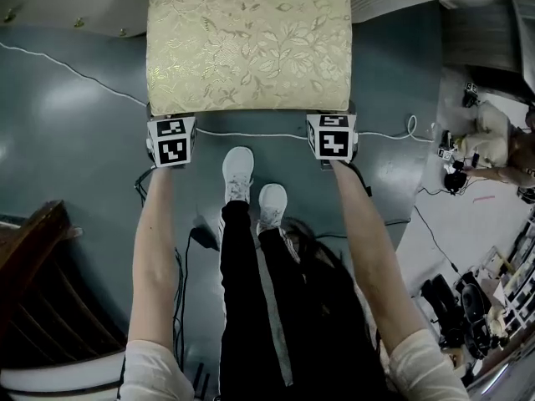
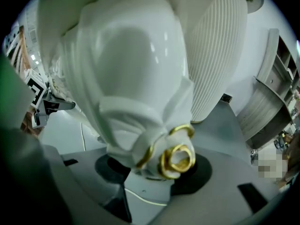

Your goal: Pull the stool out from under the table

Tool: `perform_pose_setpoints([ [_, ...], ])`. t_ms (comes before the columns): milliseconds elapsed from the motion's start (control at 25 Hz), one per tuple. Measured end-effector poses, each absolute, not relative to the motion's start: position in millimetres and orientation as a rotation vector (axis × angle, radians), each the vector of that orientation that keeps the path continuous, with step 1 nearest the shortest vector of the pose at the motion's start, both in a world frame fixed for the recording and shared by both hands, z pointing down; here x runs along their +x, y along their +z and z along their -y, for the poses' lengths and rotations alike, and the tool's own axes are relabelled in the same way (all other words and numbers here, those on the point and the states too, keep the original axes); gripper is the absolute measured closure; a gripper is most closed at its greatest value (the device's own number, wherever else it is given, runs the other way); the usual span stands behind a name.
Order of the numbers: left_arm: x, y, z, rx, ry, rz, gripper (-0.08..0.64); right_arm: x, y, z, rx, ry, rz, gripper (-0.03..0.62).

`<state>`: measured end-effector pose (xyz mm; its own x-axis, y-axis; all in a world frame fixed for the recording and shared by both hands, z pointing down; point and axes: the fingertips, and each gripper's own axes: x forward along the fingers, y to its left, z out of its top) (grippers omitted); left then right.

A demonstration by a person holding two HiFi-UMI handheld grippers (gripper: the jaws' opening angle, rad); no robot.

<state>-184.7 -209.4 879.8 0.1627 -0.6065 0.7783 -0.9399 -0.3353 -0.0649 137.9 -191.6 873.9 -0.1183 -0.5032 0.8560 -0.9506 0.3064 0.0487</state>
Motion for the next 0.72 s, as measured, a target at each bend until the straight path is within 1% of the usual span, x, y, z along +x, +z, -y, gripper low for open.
perform_pose_setpoints([
  [720, -183, 874, 199, 1.999, 1.094, 1.383, 0.339, 139, 868, 183, 1.306, 0.726, 1.716, 0.371],
])
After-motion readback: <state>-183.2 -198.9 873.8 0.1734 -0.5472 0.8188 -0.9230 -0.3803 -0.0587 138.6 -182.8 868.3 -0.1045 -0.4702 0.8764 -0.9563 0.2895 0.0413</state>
